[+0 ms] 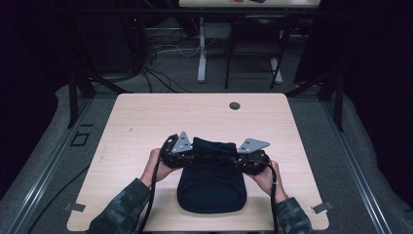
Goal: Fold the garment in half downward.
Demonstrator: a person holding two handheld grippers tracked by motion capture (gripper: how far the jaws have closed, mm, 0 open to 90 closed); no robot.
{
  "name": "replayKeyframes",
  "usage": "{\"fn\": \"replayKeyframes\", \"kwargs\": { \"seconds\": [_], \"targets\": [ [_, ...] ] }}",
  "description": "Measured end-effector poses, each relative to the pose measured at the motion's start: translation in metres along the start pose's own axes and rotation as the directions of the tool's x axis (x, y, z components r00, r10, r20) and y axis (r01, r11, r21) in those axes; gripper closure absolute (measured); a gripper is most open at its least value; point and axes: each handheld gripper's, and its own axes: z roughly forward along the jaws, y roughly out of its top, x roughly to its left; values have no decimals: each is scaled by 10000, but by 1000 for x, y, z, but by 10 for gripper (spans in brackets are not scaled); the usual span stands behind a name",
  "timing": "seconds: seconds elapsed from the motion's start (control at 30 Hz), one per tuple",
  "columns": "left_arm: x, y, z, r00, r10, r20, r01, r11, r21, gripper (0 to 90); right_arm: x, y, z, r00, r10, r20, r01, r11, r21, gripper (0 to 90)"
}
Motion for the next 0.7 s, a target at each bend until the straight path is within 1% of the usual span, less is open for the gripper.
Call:
{"fn": "replayKeyframes", "kwargs": {
  "seconds": [0.07,0.2,0.47,0.7],
  "targets": [
    [-2,-2,-1,9999,-97,70,97,9999,-33,635,1,-1,0,10000,-4,-47,4,10000,0,630],
    [-5,-7,-1,9998,-64,193,64,10000,-22,659,4,-2,0,9999,-94,-118,95,9999,74,627],
    [-11,-16,-3,9991,-184,390,189,9997,-126,693,10,-6,-2,9994,-267,-234,270,9995,141,634],
    [-18,-25,-2,9987,-225,449,237,9993,-280,714,16,-11,-2,9988,-382,-306,391,9988,280,642]
  ]
}}
